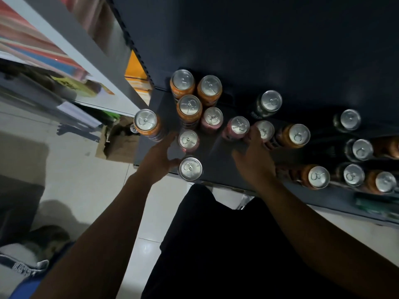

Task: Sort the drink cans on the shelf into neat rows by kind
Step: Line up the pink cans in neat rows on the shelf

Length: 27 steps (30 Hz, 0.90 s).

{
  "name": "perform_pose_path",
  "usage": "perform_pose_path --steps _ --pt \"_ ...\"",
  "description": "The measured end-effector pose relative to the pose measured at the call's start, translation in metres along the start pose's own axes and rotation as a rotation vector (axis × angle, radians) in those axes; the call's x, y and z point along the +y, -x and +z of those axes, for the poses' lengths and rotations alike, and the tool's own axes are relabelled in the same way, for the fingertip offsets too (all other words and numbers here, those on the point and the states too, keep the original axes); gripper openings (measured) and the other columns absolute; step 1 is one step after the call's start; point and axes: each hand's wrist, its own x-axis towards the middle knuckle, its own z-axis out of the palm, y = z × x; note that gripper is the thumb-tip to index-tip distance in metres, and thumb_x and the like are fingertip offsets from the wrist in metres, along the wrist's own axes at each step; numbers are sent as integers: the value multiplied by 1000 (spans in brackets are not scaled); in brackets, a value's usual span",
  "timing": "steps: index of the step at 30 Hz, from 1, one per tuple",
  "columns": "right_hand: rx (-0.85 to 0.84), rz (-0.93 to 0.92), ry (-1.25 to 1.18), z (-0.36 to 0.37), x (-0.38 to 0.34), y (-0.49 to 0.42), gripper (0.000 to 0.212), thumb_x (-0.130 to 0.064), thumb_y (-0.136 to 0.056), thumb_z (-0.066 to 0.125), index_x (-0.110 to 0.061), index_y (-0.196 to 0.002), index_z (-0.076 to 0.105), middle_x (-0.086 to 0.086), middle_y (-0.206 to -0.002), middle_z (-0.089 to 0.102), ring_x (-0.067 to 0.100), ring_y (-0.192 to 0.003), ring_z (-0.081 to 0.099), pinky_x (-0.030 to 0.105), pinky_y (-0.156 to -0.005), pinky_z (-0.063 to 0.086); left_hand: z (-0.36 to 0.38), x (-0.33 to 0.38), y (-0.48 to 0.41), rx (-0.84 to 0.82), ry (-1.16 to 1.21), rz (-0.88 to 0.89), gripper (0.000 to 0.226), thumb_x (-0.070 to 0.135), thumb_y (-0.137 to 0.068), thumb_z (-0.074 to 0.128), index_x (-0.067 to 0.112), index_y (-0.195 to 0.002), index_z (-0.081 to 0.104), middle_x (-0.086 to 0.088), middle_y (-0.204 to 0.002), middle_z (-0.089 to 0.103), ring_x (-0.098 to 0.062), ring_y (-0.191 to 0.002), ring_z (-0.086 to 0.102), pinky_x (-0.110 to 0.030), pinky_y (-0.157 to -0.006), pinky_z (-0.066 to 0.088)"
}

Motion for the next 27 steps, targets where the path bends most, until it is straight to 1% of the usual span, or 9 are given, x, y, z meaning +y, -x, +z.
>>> perform_pose_path --steps 4,7,10,13,17,20,22,25,27 --pt "28 17 -70 9 3 -18 86 -35 -91 64 -28 -159 13 2 -133 66 34 -119 63 46 -96 49 -2 -4 -24 -53 153 25 87 9 -74 84 39 -143 41 6 -139 56 -18 -132 49 -39 -104 43" --pt "48 27 -115 16 5 -32 84 -38 -86 68 -31 -155 21 1 -127 69 33 -117 64 46 -95 50 -2 4 -36 -116 343 32 79 2 -64 77 32 -132 51 5 -130 63 -17 -128 54 -38 -105 44" --pt "73 19 -133 25 7 -42 78 -42 -81 74 -32 -146 33 -3 -127 68 30 -119 63 47 -96 50 -1 5 -43 -210 468 4 84 2 -54 66 24 -134 54 -6 -132 64 -21 -126 57 -36 -101 46" --pt "124 17 -153 34 8 -50 80 -40 -81 80 -28 -146 35 -3 -134 64 30 -123 60 42 -95 48 0 -1 -48 -269 499 -15 89 -5 -57 69 22 -140 49 -6 -136 61 -21 -129 56 -36 -104 47" --pt "193 24 -240 48 4 -53 86 -41 -82 80 -27 -150 29 -1 -139 60 30 -126 57 42 -98 47 3 -4 -52 -286 528 -11 86 -17 -71 76 19 -142 44 1 -133 62 -11 -126 57 -23 -93 49" --pt "296 29 -271 60 0 -55 83 -45 -81 80 -28 -148 34 -3 -139 59 30 -125 57 37 -92 44 6 -5 -53 -234 525 63 86 5 -63 90 19 -137 47 -8 -136 61 -19 -130 56 -27 -101 50" --pt "343 12 -270 66 0 -56 80 -47 -77 82 -29 -142 40 -5 -134 62 29 -121 60 35 -86 44 7 -8 -50 -200 518 112 85 24 -58 89 23 -132 48 -4 -132 62 -15 -127 58 -30 -107 48" --pt "353 -15 -279 69 5 -51 74 -47 -73 83 -30 -135 45 -7 -129 62 26 -117 61 38 -88 50 9 -15 -47 -151 471 174 76 22 -69 85 24 -135 47 1 -133 63 -11 -127 59 -31 -109 46" --pt "342 -36 -288 71 8 -44 75 -46 -71 85 -27 -134 48 -5 -135 55 24 -119 58 40 -92 50 10 -16 -42 -122 447 199 65 18 -77 79 28 -134 49 1 -132 64 -8 -123 60 -29 -104 49"
